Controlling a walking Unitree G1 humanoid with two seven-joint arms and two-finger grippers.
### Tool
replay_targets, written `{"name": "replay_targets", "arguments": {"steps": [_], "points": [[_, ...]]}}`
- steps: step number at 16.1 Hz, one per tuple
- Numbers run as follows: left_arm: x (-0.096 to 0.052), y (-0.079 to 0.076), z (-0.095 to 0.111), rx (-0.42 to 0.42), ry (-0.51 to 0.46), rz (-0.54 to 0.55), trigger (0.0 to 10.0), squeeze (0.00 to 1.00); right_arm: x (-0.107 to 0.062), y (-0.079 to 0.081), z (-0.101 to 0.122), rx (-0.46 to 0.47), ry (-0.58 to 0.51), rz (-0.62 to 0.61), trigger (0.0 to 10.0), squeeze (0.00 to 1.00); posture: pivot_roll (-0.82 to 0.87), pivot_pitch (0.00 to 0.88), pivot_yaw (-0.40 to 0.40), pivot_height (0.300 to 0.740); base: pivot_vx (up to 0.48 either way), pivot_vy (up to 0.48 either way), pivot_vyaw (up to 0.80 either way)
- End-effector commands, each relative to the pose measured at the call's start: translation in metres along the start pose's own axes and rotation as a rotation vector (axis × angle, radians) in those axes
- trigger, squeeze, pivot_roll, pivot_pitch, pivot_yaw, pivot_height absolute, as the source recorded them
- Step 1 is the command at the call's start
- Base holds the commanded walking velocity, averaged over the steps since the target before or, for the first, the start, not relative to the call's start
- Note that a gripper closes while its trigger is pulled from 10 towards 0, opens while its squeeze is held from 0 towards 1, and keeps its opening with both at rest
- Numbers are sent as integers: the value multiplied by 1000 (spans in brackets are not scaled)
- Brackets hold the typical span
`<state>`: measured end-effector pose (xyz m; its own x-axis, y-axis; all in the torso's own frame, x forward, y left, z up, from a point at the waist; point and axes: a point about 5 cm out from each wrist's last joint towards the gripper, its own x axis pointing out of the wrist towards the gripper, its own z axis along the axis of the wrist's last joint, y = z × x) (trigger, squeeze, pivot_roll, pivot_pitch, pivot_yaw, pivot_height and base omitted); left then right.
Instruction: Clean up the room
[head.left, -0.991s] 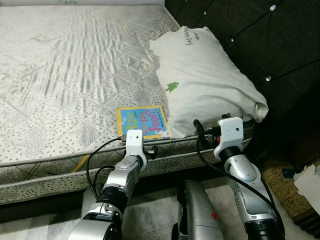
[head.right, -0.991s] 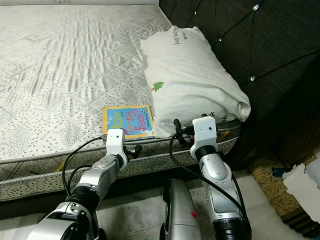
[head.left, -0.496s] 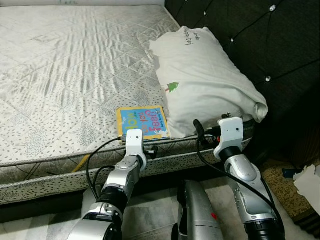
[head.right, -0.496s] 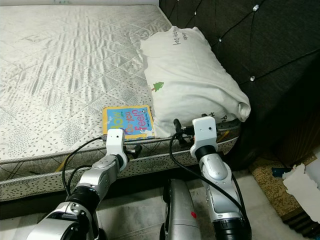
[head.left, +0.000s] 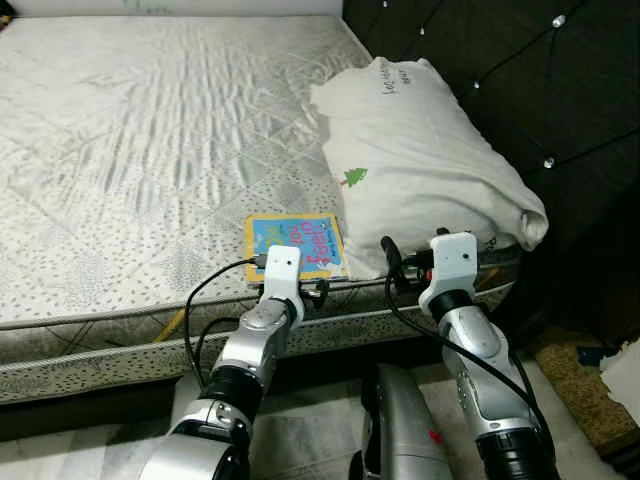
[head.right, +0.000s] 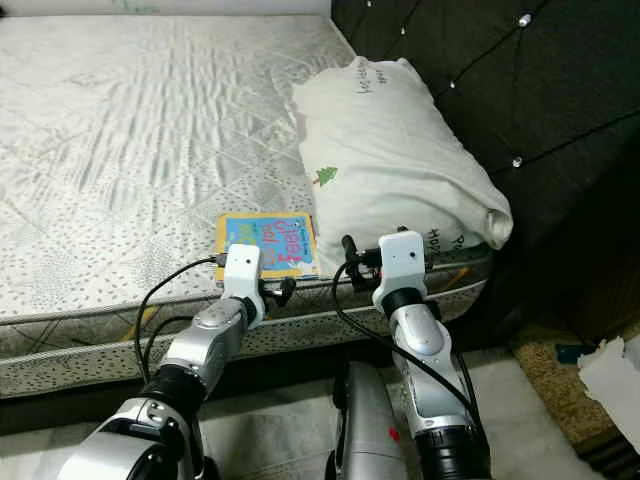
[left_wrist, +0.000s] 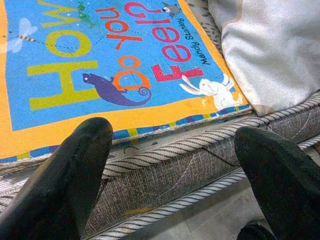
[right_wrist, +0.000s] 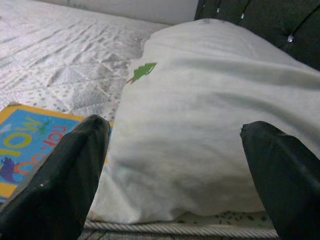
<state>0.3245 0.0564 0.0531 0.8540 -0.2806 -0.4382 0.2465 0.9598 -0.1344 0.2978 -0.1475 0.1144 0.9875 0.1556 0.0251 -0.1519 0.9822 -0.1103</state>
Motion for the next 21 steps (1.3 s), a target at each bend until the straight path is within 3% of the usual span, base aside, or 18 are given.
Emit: {"name": "replay_targets", "arguments": {"steps": [1,3,6,9,11,13,16,18,21], "points": [[0,1,5,3,-18,19,10000,0,0,-6,-1,-6,0,-27,10000,0,-37,0,-39,518,0,0,0],[0,8,7,14,-29,37,10000,0,-1,-7,-2,-6,1,-32,10000,0,-35,0,-38,518,0,0,0],[-8,15,39,76,-233,69,10000,0,4,-7,1,13,-17,-40,10000,0,-20,0,-24,518,0,0,0],[-30,37,59,193,-413,270,10000,0,11,0,2,51,-29,-29,10000,0,-1,0,0,518,0,0,0],[-48,53,59,207,-492,294,10000,0,16,4,3,81,-41,-10,10000,0,17,0,12,518,0,0,0],[-60,75,55,235,-528,330,10000,0,24,9,8,125,-67,10,10000,0,37,0,19,518,0,0,0],[-68,93,61,249,-560,432,10000,0,32,13,13,164,-87,20,10000,0,47,0,24,518,0,0,-554],[-71,92,67,259,-607,401,10000,0,39,13,20,195,-112,7,10000,0,45,0,31,535,0,0,-222],[-70,80,71,204,-624,371,10000,0,36,12,20,199,-121,2,10000,0,25,0,41,562,0,0,0]]}}
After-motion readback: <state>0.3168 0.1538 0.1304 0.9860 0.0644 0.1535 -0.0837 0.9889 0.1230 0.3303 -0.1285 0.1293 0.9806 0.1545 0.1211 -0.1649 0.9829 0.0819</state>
